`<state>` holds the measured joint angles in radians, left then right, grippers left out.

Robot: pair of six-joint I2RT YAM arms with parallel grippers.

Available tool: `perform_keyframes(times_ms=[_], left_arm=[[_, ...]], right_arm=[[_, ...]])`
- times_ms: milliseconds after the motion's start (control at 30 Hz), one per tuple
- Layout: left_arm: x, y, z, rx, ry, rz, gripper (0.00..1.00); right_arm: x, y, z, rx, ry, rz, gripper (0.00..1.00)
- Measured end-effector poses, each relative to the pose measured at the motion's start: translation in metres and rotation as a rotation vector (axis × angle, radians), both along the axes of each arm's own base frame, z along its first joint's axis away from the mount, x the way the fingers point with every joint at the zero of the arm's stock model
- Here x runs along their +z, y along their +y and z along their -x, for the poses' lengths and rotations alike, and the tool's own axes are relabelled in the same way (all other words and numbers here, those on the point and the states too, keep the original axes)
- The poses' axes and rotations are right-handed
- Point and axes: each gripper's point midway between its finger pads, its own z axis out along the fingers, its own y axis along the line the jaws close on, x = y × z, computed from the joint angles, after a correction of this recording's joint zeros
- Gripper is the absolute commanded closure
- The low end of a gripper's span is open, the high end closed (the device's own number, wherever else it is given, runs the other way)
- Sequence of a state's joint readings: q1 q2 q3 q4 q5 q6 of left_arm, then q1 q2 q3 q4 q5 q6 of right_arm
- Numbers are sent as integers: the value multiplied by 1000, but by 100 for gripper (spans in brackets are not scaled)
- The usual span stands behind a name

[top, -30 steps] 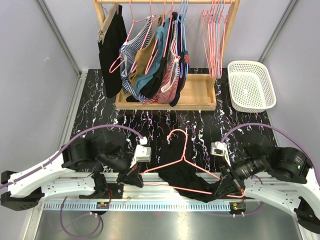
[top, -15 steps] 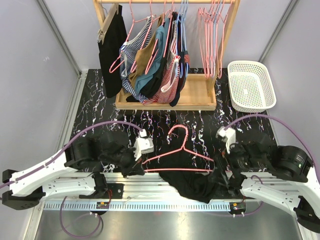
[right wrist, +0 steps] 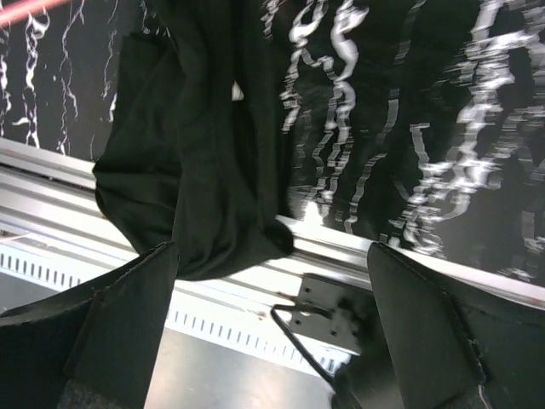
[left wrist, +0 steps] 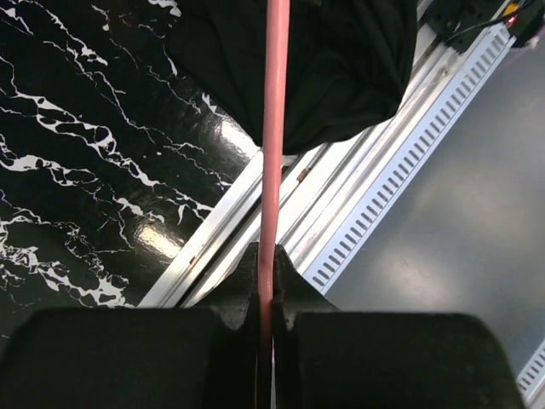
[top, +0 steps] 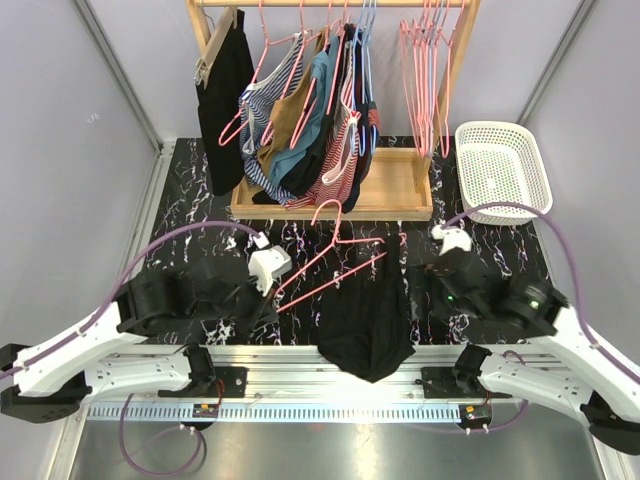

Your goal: Remove the tank top from the hanger

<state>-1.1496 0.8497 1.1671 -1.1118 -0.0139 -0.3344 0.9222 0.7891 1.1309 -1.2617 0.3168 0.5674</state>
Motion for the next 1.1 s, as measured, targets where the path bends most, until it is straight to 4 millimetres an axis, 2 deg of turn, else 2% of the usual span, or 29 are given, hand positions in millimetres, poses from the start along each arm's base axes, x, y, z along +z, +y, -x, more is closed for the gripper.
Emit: perform_keyframes(times_ms=[100,267,300,333,400,433,467,600,700,833,967,1033,1100], left_arm=[[3,-3,6,-18,27,26,100],[-6,-15,24,-98,132,16,100],[-8,-15,28,-109,148,14,100],[-7,-16,30,-117,161,18,100],[-3,-15,33,-118,164,37,100],[0,-13,33,-112,162,50,100],[3,-11,34,-107,158,65,100],[17,-1,37,-86,139,117,100],[19,7,41,-78,145,127,100],[14,11,40,-59,152,104,100],[8,15,37,-29,151,74,100],[6,19,34,-3,145,62,100],[5,25,30,34,130,50,100]], right_arm=[[-27,23,-6,22,50,-16,0],[-71,56,-19,32,114,-17,1],[-75,60,-22,28,114,-20,7],[-80,65,-25,25,112,-28,19],[-83,74,-31,22,94,-59,78],[-85,77,-35,15,86,-72,93],[-86,81,-37,6,80,-85,99],[-88,81,-43,-39,59,-106,100],[-87,71,-45,-89,33,-113,100],[-67,40,-48,-228,-54,-132,100],[-36,-4,-44,-397,-158,-185,100],[-23,-19,-39,-444,-190,-219,100],[-17,-22,-38,-452,-199,-244,71]])
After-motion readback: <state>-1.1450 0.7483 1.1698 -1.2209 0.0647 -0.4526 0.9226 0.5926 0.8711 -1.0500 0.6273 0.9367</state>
